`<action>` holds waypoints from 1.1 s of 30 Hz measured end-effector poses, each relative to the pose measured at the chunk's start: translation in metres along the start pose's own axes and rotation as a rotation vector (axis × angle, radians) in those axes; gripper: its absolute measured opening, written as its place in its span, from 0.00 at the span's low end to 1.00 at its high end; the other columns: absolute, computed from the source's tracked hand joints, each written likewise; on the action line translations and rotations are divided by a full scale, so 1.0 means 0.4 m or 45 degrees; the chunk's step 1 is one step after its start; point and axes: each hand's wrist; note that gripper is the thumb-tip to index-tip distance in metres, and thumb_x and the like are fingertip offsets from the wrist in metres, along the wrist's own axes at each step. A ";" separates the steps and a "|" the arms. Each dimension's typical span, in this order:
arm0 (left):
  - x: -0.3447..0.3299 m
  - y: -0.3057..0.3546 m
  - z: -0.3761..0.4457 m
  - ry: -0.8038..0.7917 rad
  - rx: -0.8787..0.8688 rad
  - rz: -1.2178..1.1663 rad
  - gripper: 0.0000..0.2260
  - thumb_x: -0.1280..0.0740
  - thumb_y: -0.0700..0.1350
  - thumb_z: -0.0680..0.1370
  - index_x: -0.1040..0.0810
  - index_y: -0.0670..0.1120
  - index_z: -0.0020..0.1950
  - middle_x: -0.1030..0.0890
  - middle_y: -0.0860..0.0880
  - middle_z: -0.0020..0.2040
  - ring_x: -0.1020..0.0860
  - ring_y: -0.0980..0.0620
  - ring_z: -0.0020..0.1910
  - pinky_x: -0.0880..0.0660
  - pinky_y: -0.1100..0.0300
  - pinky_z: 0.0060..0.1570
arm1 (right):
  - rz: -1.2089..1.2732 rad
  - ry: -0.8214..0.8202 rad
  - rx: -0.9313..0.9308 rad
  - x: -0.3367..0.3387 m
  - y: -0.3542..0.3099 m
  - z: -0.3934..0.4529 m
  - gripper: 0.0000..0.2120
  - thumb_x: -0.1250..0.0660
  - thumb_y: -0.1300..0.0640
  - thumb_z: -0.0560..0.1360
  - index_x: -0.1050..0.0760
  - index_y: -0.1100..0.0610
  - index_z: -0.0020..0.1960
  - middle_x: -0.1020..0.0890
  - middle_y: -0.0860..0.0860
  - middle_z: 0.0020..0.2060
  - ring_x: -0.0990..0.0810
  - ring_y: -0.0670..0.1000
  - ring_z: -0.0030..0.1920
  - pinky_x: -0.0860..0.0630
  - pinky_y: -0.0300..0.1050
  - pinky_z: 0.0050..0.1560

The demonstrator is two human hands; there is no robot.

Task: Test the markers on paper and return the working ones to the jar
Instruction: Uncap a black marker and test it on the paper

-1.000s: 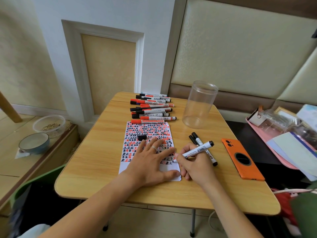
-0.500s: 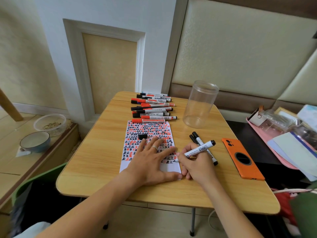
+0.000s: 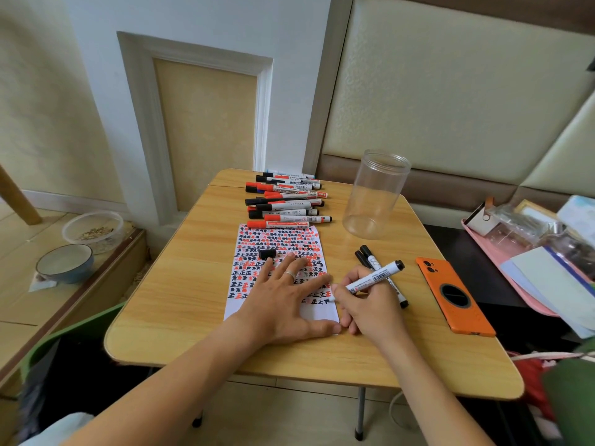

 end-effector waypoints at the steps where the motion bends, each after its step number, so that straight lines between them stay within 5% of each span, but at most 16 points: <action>1: 0.000 0.000 0.000 0.001 0.000 0.002 0.47 0.56 0.84 0.63 0.50 0.67 0.81 0.51 0.52 0.84 0.60 0.49 0.82 0.64 0.40 0.78 | -0.002 0.001 -0.003 0.000 0.000 0.000 0.09 0.28 0.57 0.78 0.26 0.59 0.43 0.21 0.58 0.23 0.26 0.54 0.20 0.30 0.42 0.22; 33: -0.012 -0.006 -0.001 0.044 -0.010 -0.023 0.45 0.55 0.83 0.66 0.51 0.67 0.81 0.52 0.52 0.84 0.61 0.51 0.82 0.62 0.41 0.79 | 0.006 -0.011 0.029 0.002 0.002 -0.001 0.08 0.29 0.58 0.79 0.26 0.57 0.43 0.22 0.57 0.23 0.27 0.52 0.19 0.31 0.41 0.22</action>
Point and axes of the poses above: each hand's wrist, its own z-axis towards the middle knuckle, its own x-axis out of the back of the hand, y = z × x
